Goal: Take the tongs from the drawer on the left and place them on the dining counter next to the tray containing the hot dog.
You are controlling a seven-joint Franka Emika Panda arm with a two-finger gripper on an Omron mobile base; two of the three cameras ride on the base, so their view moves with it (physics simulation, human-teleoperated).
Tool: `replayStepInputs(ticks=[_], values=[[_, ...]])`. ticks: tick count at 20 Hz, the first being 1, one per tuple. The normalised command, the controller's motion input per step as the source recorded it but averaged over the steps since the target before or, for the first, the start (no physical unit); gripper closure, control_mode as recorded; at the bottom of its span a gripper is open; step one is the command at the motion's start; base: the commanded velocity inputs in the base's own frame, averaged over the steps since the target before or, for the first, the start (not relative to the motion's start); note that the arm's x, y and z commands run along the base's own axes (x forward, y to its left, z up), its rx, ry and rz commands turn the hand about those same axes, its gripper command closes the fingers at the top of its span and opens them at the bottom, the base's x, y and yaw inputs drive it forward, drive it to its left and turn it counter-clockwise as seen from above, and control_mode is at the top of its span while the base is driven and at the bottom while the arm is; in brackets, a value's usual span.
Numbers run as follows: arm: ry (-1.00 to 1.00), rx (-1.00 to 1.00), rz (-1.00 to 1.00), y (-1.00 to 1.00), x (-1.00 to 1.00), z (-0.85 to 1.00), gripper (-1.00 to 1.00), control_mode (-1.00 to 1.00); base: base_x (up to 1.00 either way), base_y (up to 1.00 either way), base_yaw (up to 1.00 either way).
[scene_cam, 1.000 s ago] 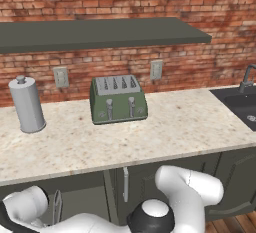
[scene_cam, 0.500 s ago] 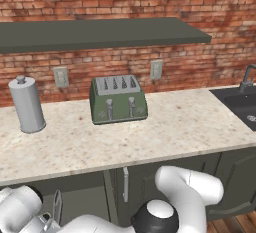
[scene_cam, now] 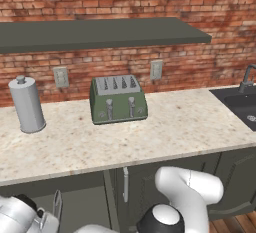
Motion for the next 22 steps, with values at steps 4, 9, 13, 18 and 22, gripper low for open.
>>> replayStepInputs(ticks=[4, 9, 13, 18, 22], values=[[-0.22, 0.10, 0.00, 0.00, 0.18, 0.04, -1.00, -1.00, 0.00, 0.00, 0.00], [-0.13, 0.19, 0.00, -0.11, 0.23, 0.00, -1.00, -1.00, 0.00, 0.00, 0.00], [-0.18, 0.15, 0.00, -0.17, 0.14, 0.00, -1.00, -1.00, 0.00, 0.00, 0.00], [-0.31, 0.07, 0.00, -0.06, 0.02, 0.00, -1.00, -1.00, 0.00, 0.00, 0.00], [-0.36, 0.07, 0.00, -0.08, 0.02, 0.00, -1.00, -1.00, 0.00, 0.00, 0.00]])
